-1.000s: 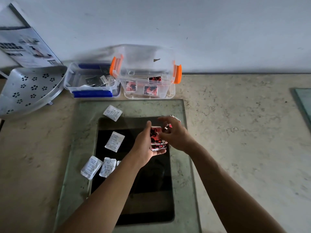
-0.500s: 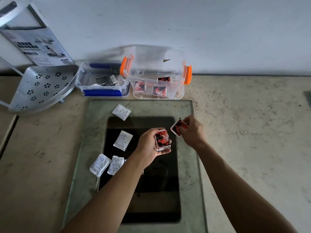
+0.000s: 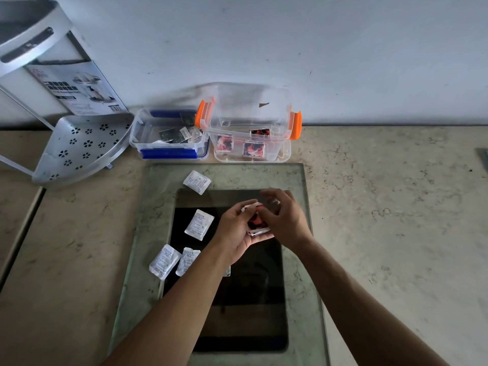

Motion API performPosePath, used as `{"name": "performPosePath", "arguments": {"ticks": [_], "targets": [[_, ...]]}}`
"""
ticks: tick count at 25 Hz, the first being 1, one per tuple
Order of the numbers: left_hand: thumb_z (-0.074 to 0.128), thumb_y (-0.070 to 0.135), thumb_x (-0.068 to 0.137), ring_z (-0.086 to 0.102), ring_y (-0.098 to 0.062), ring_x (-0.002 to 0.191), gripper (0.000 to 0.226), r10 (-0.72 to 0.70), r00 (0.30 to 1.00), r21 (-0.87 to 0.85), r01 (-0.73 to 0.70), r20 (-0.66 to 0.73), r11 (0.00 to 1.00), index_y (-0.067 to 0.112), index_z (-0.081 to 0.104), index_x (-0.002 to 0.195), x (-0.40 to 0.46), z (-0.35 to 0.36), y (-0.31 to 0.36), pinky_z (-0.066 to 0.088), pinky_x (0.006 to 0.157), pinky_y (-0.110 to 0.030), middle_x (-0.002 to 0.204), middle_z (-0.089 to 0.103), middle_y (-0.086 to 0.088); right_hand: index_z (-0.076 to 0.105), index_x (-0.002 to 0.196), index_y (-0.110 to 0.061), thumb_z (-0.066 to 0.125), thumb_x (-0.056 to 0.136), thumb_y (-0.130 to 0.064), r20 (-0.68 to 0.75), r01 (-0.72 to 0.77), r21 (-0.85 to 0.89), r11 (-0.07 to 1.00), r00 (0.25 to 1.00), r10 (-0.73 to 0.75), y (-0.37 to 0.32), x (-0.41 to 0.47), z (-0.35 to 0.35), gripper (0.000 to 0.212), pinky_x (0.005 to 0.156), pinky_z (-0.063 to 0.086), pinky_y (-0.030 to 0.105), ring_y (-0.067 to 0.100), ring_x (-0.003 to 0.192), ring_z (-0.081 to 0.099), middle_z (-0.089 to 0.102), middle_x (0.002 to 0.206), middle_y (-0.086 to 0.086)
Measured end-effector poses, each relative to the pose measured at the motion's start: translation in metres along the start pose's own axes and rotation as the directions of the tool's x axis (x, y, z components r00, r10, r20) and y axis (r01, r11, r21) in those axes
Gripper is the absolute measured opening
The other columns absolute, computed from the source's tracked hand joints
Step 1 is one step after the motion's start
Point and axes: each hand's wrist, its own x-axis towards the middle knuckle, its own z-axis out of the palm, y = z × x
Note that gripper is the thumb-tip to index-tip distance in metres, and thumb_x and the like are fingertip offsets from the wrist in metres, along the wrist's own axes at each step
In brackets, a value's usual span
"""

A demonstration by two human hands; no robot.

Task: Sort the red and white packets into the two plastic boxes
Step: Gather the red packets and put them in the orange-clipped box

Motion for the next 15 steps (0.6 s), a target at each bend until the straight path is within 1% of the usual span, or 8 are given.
{"name": "performPosePath", "arguments": {"ticks": [2,4,6,7,9,10,12,15], "targets": [[0.054,0.008,0.099,0.072,-0.037,0.097,0.017,0.046,0.999,-0.046,-0.047,-0.028,0.998,0.007,0.065,0.111,0.001,0.002,0.007,0.058,0.080,-0.059,0.103,0.072,-0.021,0.060,0.117,-0.031,0.069,0.087,-0.042,-0.057,-0.067,0.088,0.994,0.996,0.072,-0.003,-0.003,0.004,0.033,0.072,0.052,0.016,0.002,0.087,0.063,0.059,0.108,-0.008],[0.056,0.010,0.098,0.071,-0.034,0.094,0.022,0.125,0.990,-0.049,-0.128,-0.058,0.991,0.008,0.064,0.118,0.005,0.007,0.017,0.060,0.077,-0.051,0.106,0.070,-0.021,0.054,0.121,-0.032,0.068,0.086,-0.050,0.046,-0.135,0.204,0.970,0.991,0.128,-0.008,-0.003,0.005,0.042,0.079,0.060,0.029,0.008,0.092,0.069,0.065,0.110,-0.005],[0.059,0.012,0.096,0.070,-0.035,0.090,0.027,0.209,0.974,-0.022,-0.211,-0.084,0.977,0.009,0.064,0.122,0.009,0.015,0.031,0.058,0.072,-0.046,0.106,0.069,-0.022,0.051,0.127,-0.025,0.073,0.086,-0.039,0.186,-0.221,0.348,0.911,0.969,0.164,-0.018,0.001,0.001,0.049,0.081,0.063,0.042,0.020,0.091,0.074,0.067,0.110,0.003],[0.061,0.014,0.095,0.070,-0.035,0.092,0.028,0.239,0.968,-0.001,-0.240,-0.082,0.971,0.009,0.064,0.123,0.011,0.022,0.041,0.058,0.074,-0.046,0.108,0.070,-0.022,0.052,0.128,-0.021,0.076,0.086,-0.030,0.204,-0.235,0.419,0.877,0.966,0.162,-0.025,0.008,-0.003,0.049,0.082,0.062,0.046,0.026,0.091,0.074,0.067,0.109,0.008],[0.061,0.016,0.096,0.072,-0.032,0.098,0.028,0.293,0.955,0.068,-0.290,-0.038,0.955,0.009,0.065,0.122,0.016,0.033,0.064,0.059,0.079,-0.043,0.111,0.073,-0.019,0.055,0.125,-0.016,0.078,0.082,-0.020,0.125,-0.180,0.517,0.837,0.983,0.134,-0.040,0.030,-0.015,0.049,0.083,0.062,0.049,0.032,0.092,0.074,0.067,0.109,0.014],[0.061,0.015,0.096,0.073,-0.031,0.099,0.027,0.327,0.945,0.136,-0.322,-0.017,0.937,0.008,0.066,0.121,0.020,0.038,0.079,0.059,0.080,-0.041,0.110,0.074,-0.017,0.055,0.125,-0.014,0.078,0.082,-0.017,0.073,-0.131,0.541,0.831,0.991,0.109,-0.051,0.043,-0.022,0.050,0.082,0.062,0.046,0.031,0.092,0.074,0.067,0.110,0.014],[0.065,0.014,0.093,0.074,-0.031,0.097,0.024,0.438,0.899,0.360,-0.414,0.017,0.836,0.007,0.068,0.116,0.031,0.046,0.115,0.061,0.081,-0.044,0.109,0.074,-0.017,0.053,0.128,-0.008,0.077,0.084,-0.010,-0.014,-0.048,0.542,0.839,0.998,0.067,-0.069,0.075,-0.035,0.050,0.078,0.062,0.039,0.029,0.089,0.073,0.067,0.110,0.014],[0.074,0.017,0.082,0.076,-0.026,0.083,0.012,0.595,0.800,0.697,-0.470,0.077,0.541,0.017,0.076,0.094,0.054,0.060,0.170,0.063,0.076,-0.046,0.095,0.078,-0.008,0.055,0.127,-0.006,0.076,0.083,-0.005,-0.075,-0.039,0.507,0.861,0.993,0.089,-0.092,0.126,-0.048,0.049,0.080,0.062,0.047,0.033,0.084,0.074,0.070,0.106,0.012]]}}
